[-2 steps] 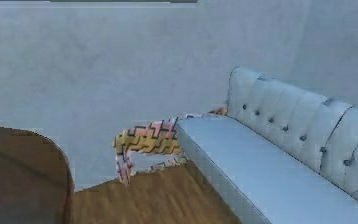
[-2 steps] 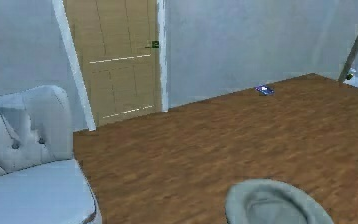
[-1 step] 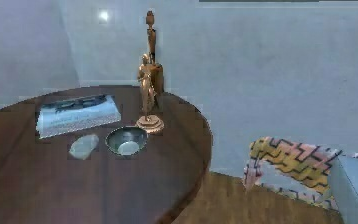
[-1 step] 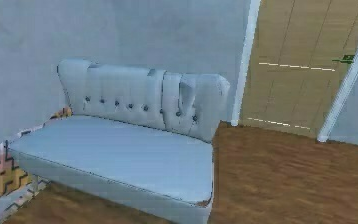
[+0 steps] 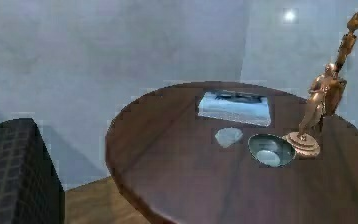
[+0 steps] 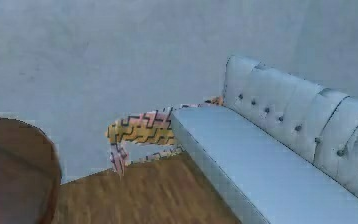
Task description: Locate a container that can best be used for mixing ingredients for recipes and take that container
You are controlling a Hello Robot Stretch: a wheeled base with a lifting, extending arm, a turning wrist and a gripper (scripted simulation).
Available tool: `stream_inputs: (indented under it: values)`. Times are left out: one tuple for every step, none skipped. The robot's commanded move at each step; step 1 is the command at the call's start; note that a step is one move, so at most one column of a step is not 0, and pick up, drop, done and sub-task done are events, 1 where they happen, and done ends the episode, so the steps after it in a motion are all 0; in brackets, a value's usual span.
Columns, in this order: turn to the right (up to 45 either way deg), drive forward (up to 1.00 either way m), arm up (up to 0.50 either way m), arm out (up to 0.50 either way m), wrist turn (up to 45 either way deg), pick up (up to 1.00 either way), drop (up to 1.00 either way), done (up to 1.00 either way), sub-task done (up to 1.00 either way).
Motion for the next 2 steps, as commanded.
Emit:
stream_inputs:
  values:
    - [-45.0, 0.00, 0.00, 0.00, 0.0, 0.00, 0.00, 0.00, 0.00]
    - [-15.0, 0.00, 0.00, 0.00, 0.0, 0.00, 0.00, 0.00, 0.00]
